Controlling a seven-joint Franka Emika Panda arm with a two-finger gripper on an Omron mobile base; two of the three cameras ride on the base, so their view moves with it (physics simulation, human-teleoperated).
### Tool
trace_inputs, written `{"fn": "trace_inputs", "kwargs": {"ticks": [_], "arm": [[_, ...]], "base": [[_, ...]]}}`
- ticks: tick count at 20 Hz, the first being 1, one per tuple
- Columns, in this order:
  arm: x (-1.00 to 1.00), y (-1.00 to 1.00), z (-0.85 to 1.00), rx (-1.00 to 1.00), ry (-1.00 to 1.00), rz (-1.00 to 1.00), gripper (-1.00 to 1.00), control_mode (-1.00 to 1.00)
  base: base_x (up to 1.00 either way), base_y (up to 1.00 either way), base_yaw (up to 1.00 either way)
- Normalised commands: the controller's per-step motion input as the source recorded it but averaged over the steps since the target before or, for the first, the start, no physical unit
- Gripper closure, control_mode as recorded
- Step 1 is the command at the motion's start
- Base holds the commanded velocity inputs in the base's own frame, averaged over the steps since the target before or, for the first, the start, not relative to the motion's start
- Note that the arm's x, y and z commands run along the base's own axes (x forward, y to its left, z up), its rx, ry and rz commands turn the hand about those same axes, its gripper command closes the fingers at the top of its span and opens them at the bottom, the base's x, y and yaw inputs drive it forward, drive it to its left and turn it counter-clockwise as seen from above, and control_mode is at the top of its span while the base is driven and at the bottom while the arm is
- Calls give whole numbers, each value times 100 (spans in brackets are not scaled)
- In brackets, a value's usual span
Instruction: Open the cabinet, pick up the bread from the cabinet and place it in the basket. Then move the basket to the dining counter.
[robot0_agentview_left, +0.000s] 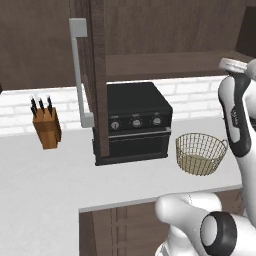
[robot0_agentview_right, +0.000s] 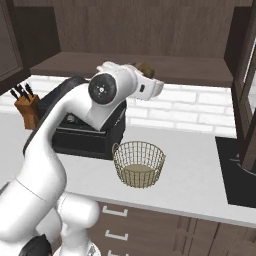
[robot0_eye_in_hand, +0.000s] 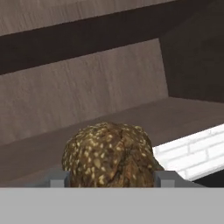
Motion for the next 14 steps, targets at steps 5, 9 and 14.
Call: {"fn": "trace_inputs", "kwargs": {"ticks": [5, 9, 14], "arm": [[-100, 9, 9, 7, 5, 0, 100, -100], [-98, 12, -7, 3, 20, 0, 100, -100], [-35, 5, -60, 0, 23, -3, 100, -100]], "base": [[0, 0, 0], [0, 0, 0], [0, 0, 0]]}}
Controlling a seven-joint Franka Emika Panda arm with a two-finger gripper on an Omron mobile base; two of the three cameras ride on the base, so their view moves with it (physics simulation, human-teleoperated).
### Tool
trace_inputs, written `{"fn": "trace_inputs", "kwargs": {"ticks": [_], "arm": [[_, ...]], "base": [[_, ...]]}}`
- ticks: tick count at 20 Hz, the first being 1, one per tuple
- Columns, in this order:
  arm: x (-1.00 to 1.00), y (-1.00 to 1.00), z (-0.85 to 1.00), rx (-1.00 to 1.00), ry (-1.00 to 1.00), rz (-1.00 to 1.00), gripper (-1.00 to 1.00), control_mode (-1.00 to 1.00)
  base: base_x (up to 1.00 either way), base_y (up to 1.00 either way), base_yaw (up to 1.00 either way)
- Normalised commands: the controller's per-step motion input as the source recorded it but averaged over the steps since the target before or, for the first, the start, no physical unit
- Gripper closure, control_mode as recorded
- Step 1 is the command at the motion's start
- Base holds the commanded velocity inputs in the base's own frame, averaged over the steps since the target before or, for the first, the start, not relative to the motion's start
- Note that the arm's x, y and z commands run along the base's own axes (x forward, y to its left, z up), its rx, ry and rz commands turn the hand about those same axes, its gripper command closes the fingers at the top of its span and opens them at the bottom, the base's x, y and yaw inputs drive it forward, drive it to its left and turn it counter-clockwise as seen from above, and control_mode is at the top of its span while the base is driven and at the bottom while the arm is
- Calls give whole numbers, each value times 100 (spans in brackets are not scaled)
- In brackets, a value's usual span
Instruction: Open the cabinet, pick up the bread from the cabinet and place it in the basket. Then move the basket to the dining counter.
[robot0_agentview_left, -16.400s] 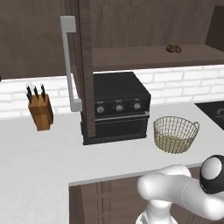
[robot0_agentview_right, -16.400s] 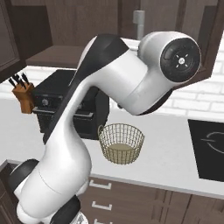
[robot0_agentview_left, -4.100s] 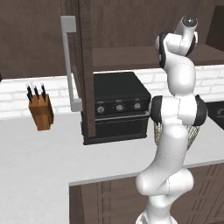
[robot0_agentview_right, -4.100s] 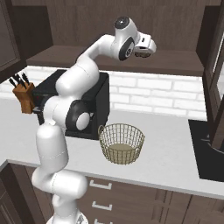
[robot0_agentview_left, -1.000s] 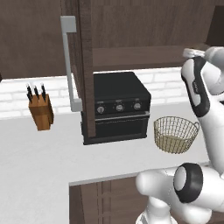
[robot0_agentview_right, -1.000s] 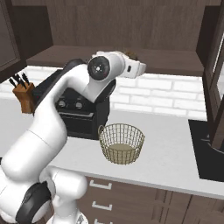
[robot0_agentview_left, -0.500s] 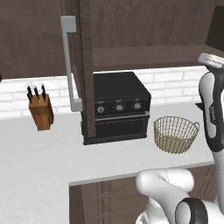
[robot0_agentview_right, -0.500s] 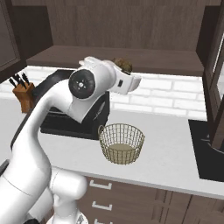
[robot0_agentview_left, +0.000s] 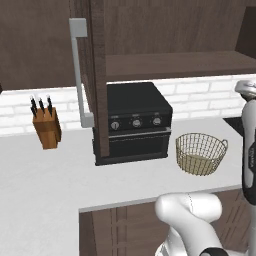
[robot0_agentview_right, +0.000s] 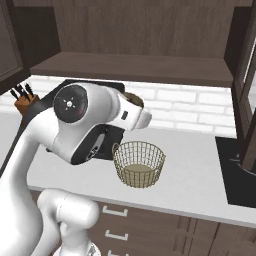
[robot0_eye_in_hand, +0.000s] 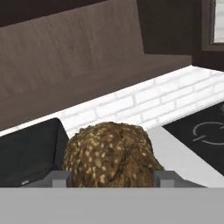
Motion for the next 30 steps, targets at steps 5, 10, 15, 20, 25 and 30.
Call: {"fn": "trace_inputs", "kwargs": {"ticks": [5, 10, 15, 20, 25, 30], "arm": [[1, 1, -66, 0, 2, -2, 100, -100], [26, 4, -87, 0, 1, 0, 100, -100], [37, 19, -69, -5, 12, -1, 100, -100], [43, 4, -45, -5, 17, 0, 100, -100], [44, 0, -27, 0, 21, 0, 100, -100], [53, 0, -31, 0, 25, 0, 100, -100]], "base": [[0, 0, 0], [0, 0, 0], [0, 0, 0], [0, 0, 0], [0, 0, 0], [0, 0, 0]]}}
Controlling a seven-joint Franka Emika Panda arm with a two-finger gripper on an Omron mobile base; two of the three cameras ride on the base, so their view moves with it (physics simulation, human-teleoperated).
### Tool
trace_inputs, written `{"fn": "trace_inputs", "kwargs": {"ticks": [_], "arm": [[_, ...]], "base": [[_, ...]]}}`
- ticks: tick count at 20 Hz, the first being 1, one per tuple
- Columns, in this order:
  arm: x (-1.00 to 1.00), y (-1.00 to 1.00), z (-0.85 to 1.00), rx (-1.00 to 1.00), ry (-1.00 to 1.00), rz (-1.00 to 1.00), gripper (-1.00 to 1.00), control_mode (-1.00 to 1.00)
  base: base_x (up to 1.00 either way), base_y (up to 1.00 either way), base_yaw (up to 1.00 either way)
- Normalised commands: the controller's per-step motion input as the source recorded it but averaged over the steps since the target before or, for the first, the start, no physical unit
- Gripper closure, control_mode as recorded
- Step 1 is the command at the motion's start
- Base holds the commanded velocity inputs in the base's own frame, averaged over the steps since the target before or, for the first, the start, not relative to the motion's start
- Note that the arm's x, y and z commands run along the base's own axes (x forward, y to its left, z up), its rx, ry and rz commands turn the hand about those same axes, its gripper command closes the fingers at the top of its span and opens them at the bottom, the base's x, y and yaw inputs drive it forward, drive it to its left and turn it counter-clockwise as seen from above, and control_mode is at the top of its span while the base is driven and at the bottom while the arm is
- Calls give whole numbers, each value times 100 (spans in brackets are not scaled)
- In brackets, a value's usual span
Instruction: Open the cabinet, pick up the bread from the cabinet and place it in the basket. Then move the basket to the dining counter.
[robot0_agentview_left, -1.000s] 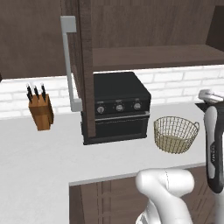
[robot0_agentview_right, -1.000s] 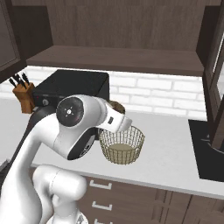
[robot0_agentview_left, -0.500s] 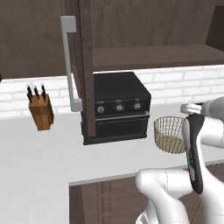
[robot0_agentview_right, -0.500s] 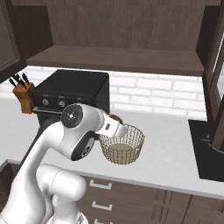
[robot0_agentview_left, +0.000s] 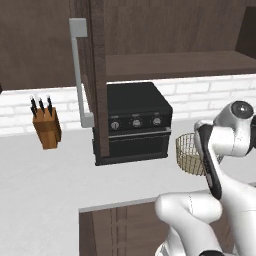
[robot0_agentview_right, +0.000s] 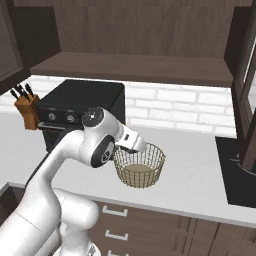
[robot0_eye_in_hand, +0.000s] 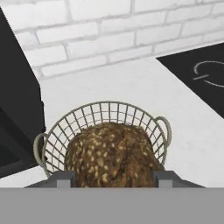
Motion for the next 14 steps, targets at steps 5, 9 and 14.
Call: {"fn": "trace_inputs", "kwargs": {"ticks": [5, 9, 14], "arm": [[54, -6, -31, 0, 28, -2, 100, -100], [44, -10, -34, 1, 15, -1, 100, -100], [15, -9, -34, 4, 2, 0, 100, -100]], "base": [[0, 0, 0], [0, 0, 0], [0, 0, 0]]}}
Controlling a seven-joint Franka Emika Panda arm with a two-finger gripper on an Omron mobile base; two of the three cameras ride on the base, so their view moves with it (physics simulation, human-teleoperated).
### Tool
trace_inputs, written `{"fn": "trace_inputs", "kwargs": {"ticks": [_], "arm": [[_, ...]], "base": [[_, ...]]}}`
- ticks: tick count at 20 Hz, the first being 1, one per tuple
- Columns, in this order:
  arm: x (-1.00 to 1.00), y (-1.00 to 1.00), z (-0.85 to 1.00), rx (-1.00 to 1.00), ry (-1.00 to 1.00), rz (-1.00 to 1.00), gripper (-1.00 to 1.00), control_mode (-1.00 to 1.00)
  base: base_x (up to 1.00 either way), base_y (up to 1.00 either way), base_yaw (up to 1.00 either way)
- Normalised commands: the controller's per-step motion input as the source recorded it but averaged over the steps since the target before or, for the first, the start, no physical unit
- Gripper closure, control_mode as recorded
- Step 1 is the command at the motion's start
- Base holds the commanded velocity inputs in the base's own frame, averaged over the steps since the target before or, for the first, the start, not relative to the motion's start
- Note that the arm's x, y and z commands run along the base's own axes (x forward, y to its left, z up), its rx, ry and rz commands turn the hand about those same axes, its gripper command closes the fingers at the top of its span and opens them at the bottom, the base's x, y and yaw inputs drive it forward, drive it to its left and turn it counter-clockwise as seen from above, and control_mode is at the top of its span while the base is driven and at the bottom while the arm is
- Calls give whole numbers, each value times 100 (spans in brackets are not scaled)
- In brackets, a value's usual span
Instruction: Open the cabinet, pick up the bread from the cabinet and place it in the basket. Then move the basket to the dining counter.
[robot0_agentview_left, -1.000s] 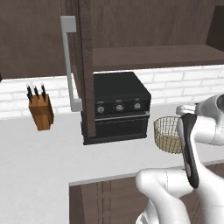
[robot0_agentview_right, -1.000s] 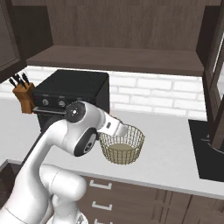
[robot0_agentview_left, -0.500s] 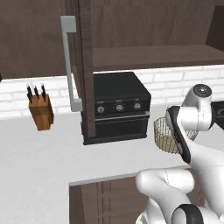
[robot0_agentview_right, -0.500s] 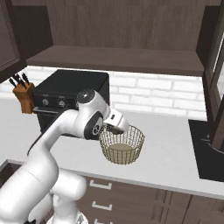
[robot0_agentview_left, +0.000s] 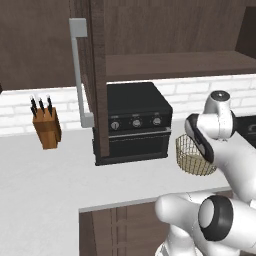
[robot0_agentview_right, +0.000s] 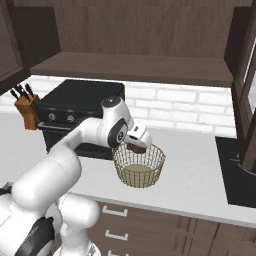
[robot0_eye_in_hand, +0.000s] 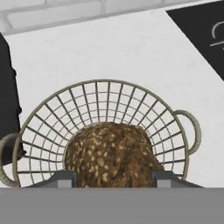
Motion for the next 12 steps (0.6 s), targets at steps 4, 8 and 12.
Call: {"fn": "trace_inputs", "kwargs": {"ticks": [4, 8, 12], "arm": [[7, -4, -28, 6, 0, 0, 100, -100], [15, -5, -34, 4, 3, 0, 100, -100], [28, -4, -39, 1, 10, 0, 100, -100]], "base": [[0, 0, 0], [0, 0, 0], [0, 0, 0]]}}
